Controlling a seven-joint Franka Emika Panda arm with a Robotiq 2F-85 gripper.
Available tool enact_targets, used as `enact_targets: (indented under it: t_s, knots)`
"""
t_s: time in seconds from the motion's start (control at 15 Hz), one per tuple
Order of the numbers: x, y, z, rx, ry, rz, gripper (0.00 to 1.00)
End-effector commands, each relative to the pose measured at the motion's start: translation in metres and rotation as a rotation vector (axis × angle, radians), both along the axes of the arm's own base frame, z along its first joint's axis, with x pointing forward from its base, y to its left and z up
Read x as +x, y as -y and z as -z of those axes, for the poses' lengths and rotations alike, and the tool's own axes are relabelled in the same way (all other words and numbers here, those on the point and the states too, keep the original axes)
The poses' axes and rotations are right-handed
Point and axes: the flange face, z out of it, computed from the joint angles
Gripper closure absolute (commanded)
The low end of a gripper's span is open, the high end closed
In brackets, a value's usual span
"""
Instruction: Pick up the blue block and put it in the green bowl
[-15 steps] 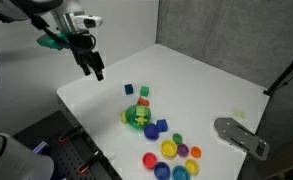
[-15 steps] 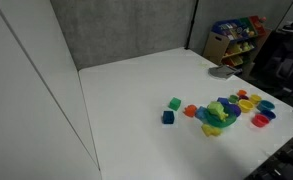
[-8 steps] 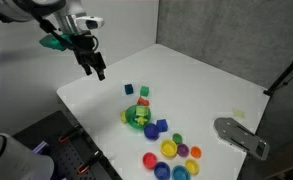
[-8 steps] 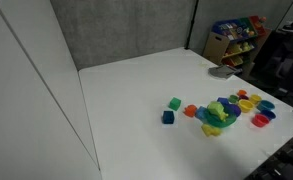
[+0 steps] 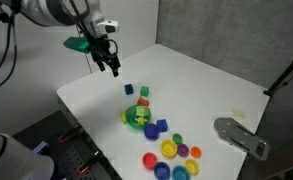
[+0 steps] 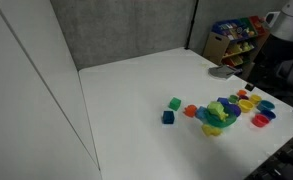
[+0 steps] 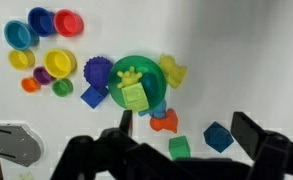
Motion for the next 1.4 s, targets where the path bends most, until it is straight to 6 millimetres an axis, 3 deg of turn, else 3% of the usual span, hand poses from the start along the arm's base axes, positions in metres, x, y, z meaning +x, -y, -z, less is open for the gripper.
enact_targets:
  t_s: [0.0,0.4,0.8,1.13,1.2,1.33]
  knots:
    - [0.047,0.000,0.016,0.031,0.003,0.010,0.00]
    - [0.108,-0.025,0.065,0.091,0.006,0.040,0.00]
    - [0.152,-0.058,0.135,0.178,-0.008,0.075,0.00]
    - [0.175,-0.068,0.177,0.243,-0.013,0.130,0.00]
    - [0.161,-0.065,0.171,0.231,-0.016,0.116,0.00]
    - [0.162,-0.066,0.181,0.228,-0.027,0.119,0.00]
